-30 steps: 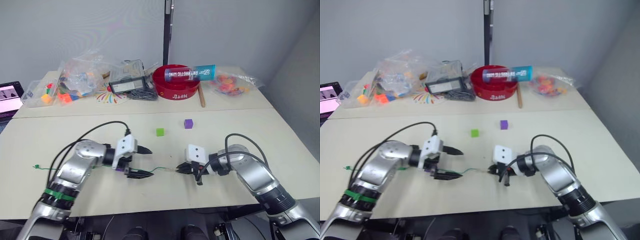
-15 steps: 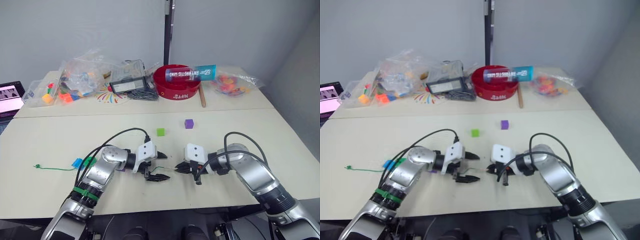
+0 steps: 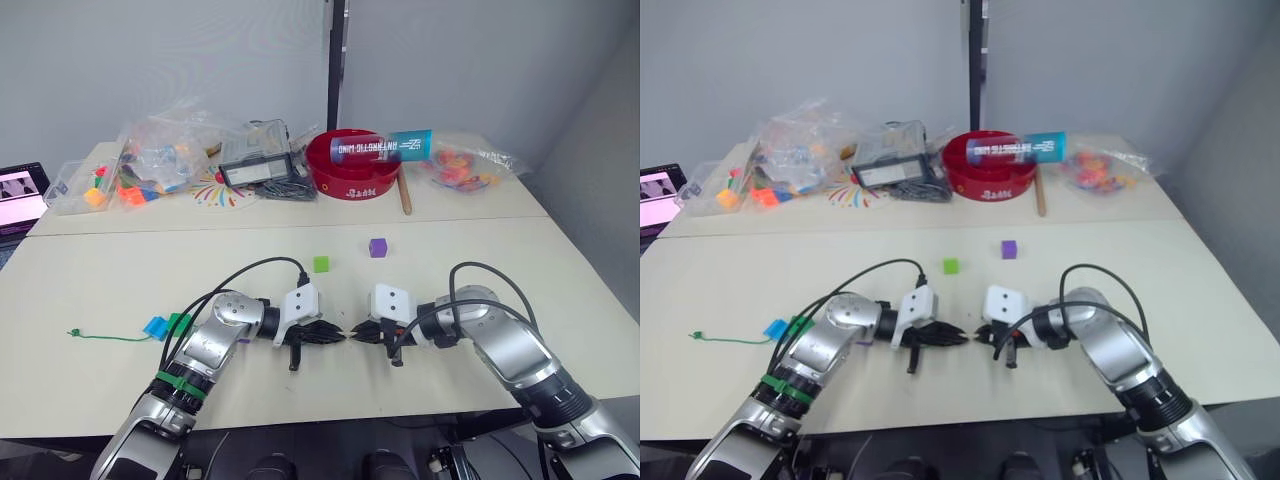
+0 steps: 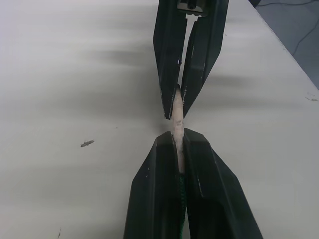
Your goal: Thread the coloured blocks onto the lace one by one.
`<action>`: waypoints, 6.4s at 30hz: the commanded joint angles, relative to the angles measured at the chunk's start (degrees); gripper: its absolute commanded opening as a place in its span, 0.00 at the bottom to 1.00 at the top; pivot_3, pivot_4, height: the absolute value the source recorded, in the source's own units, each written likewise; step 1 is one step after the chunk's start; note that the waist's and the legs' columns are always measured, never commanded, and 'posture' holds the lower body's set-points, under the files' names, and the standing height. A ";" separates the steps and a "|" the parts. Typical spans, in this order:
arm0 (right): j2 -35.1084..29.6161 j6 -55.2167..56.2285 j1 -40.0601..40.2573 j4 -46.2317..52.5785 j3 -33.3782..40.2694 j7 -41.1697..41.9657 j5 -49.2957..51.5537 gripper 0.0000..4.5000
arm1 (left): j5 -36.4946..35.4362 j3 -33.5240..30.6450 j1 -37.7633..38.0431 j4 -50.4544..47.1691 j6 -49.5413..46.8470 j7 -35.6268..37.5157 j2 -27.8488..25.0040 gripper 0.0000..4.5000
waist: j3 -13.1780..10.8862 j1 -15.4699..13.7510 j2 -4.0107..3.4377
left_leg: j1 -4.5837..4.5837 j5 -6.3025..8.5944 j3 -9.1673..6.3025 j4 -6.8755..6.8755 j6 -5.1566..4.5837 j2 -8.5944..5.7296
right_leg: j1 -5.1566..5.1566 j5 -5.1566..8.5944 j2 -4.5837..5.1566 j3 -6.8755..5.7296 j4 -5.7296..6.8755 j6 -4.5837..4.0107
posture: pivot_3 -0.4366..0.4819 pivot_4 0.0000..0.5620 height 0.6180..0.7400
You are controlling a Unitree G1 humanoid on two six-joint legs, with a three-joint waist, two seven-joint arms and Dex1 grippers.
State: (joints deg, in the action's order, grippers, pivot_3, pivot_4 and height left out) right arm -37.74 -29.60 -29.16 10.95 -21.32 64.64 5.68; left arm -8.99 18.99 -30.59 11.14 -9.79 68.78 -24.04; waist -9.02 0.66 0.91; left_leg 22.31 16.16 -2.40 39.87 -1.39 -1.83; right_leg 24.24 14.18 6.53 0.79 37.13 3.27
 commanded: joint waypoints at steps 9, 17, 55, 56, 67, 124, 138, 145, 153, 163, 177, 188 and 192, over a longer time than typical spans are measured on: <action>-0.27 -0.44 0.08 2.76 1.07 0.56 1.70 0.07 | -0.26 -1.72 -0.53 -1.31 0.45 -0.52 -1.28 0.00 | 0.00 0.01 0.00 | 0.00 0.00 0.00 0.00 0.00 0.00 | 0.00 0.00 0.00 0.00 0.00 0.00 | 0.48 0.27 1.00; -2.68 -4.76 1.20 3.90 8.66 -1.03 6.75 0.68 | -0.82 -2.42 -0.44 -2.20 0.11 0.58 -4.52 0.00 | 0.00 -0.16 0.00 | 0.01 0.00 -0.02 0.01 -0.01 -0.01 | -0.02 0.00 0.01 0.00 -0.01 0.00 | 0.48 0.27 1.00; 15.19 37.86 -48.59 -84.69 -3.45 -6.51 -22.71 1.00 | -0.77 -3.44 4.61 -6.80 -1.29 -1.18 -6.03 0.00 | -0.01 2.33 -0.03 | 0.07 -0.23 0.07 -0.23 0.42 -0.03 | 0.15 -0.03 0.06 0.06 0.04 0.04 | 0.48 0.27 1.00; 15.98 37.63 -49.01 -85.80 -3.60 -7.78 -23.70 1.00 | -0.82 -3.47 5.02 -7.34 -1.56 -1.51 -6.06 0.00 | -0.01 2.38 -0.04 | 0.06 -0.24 0.06 -0.23 0.42 -0.03 | 0.14 -0.03 0.06 0.06 0.04 0.04 | 0.48 0.27 1.00; 18.16 34.77 -49.46 -89.00 -0.96 -11.79 -27.59 0.73 | -0.92 -3.71 6.72 -9.66 -3.06 -2.88 -6.37 0.00 | -0.01 2.50 -0.06 | 0.02 -0.26 0.01 -0.23 0.46 -0.04 | 0.13 -0.03 0.06 0.06 0.11 0.04 | 0.48 0.27 1.00; 33.41 9.24 -14.98 -31.48 23.09 -52.34 -3.94 1.00 | -1.06 -3.51 6.39 -8.85 -3.73 -0.57 -6.78 0.00 | -0.01 2.20 -0.08 | 0.07 -0.28 -0.03 -0.16 0.50 -0.24 | 0.27 -0.04 0.26 0.09 0.50 0.06 | 0.48 0.27 1.00; 36.26 14.55 -12.96 -35.90 24.00 -60.94 -4.05 1.00 | -1.02 -3.39 6.39 -8.86 -3.84 -0.42 -6.90 0.00 | -0.01 2.20 -0.08 | 0.06 -0.28 -0.04 -0.17 0.49 -0.23 | 0.26 -0.04 0.24 0.09 0.50 0.06 | 0.48 0.27 1.00; 37.26 16.66 -13.93 -40.96 25.21 -62.19 -3.22 1.00 | -1.16 -3.46 6.50 -9.17 -4.13 -0.28 -7.21 0.00 | -0.01 2.25 -0.08 | 0.05 -0.28 -0.04 -0.17 0.49 -0.22 | 0.26 -0.04 0.24 0.10 0.50 0.06 | 0.48 0.27 1.00; 37.52 20.10 -16.50 -48.31 26.52 -63.37 -3.04 1.00 | -1.27 -3.49 6.66 -9.54 -4.43 -0.37 -7.53 0.00 | -0.01 2.66 -0.08 | 0.03 -0.28 -0.04 -0.19 0.49 -0.21 | 0.24 -0.04 0.23 0.10 0.50 0.06 | 0.48 0.27 1.00; 36.52 24.53 -22.16 -59.26 28.21 -63.31 -1.92 0.65 | -1.38 -3.49 6.79 -9.70 -4.61 -0.33 -7.78 0.00 | -0.01 2.98 -0.08 | 0.01 -0.30 -0.06 -0.22 0.52 -0.21 | 0.22 -0.04 0.23 0.10 0.50 0.06 | 0.48 0.27 1.00; 35.38 9.98 0.84 -15.44 21.91 -57.01 -0.72 0.26 | -1.52 -3.49 7.74 -10.16 -4.60 -0.46 -8.00 0.00 | 0.01 2.69 -0.11 | 0.07 -0.23 -0.15 -0.27 0.42 -0.21 | 0.25 -0.03 0.22 0.08 0.48 0.07 | 0.48 0.27 1.00; 31.96 -9.75 30.63 23.00 9.97 -56.54 -1.01 0.26 | -1.84 -3.19 6.76 -9.32 -4.40 -0.12 -7.66 0.00 | 0.01 1.46 -0.10 | -0.10 -0.04 -0.15 -0.12 0.07 -0.10 | 0.02 0.00 0.01 0.15 0.39 0.05 | 0.48 0.27 1.00; 32.77 -10.15 32.14 19.66 9.26 -57.96 -1.88 0.26 | -1.93 -3.13 6.48 -9.27 -4.43 -0.03 -7.48 0.00 | 0.01 1.07 -0.10 | -0.14 -0.05 -0.18 -0.13 0.09 -0.09 | -0.04 0.00 0.00 0.13 0.04 0.05 | 0.48 0.27 1.00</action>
State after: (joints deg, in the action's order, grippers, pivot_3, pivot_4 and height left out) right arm -5.42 -39.76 3.06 30.98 -11.72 7.33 4.39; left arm -10.24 16.06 -23.15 2.43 -14.17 68.31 -31.62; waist -9.01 1.72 0.80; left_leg 22.18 16.11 -2.57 39.73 -1.31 -1.93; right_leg 24.21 14.18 6.53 0.93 37.17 3.33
